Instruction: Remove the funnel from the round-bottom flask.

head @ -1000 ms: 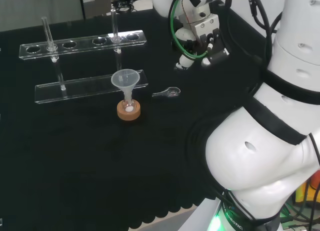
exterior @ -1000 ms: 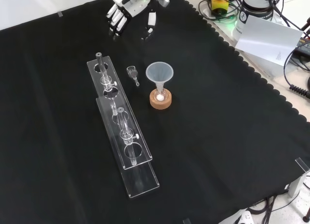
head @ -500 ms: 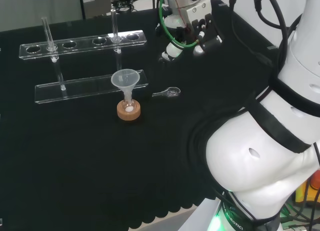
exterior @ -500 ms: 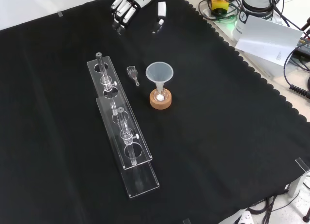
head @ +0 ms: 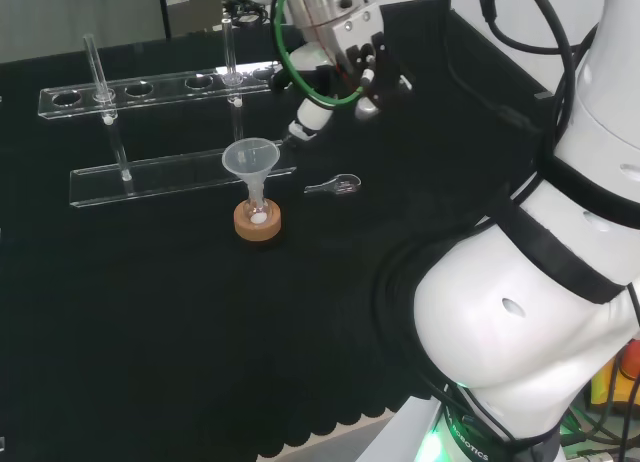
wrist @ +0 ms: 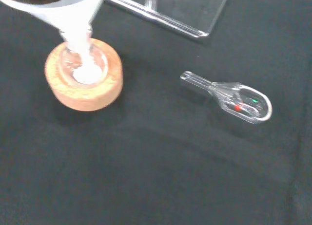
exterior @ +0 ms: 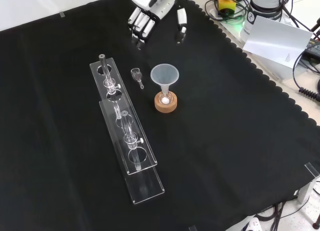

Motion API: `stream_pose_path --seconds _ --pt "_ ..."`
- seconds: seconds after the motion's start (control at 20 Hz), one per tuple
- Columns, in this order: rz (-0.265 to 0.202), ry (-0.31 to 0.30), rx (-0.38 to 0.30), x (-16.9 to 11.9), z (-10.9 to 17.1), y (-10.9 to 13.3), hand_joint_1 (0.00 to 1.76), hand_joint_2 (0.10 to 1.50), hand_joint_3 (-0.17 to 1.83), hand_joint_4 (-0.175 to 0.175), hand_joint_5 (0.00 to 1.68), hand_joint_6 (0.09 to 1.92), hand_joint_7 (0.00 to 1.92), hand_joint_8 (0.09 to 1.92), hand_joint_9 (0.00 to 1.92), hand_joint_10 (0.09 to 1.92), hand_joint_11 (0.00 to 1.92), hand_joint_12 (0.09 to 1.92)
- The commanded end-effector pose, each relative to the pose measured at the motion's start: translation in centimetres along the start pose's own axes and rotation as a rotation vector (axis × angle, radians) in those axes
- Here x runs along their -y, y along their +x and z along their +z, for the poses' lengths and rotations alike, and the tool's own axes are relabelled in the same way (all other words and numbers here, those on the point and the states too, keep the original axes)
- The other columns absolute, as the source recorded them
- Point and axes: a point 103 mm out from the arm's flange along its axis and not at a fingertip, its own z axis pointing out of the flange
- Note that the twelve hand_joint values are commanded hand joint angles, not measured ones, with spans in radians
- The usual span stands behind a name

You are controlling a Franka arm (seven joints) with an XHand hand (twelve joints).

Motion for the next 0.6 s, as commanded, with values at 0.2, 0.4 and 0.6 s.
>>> stream_pose_path --seconds 0.2,0.4,0.6 --pt "-0.032 0.030 0.000 -1.0 -0.1 2.3 0.58 0.66 0.43 -0.014 0.09 0.09 0.01 0.65 0.23 0.73 0.08 1.41" --pt "-0.023 0.042 -0.003 -1.4 0.3 2.8 0.58 0.66 0.41 -0.010 0.08 0.09 0.00 0.65 0.22 0.75 0.10 1.43" --pt "-0.017 0.056 -0.011 -1.8 1.0 3.5 0.56 0.66 0.38 -0.007 0.07 0.09 0.00 0.62 0.20 0.78 0.12 1.42"
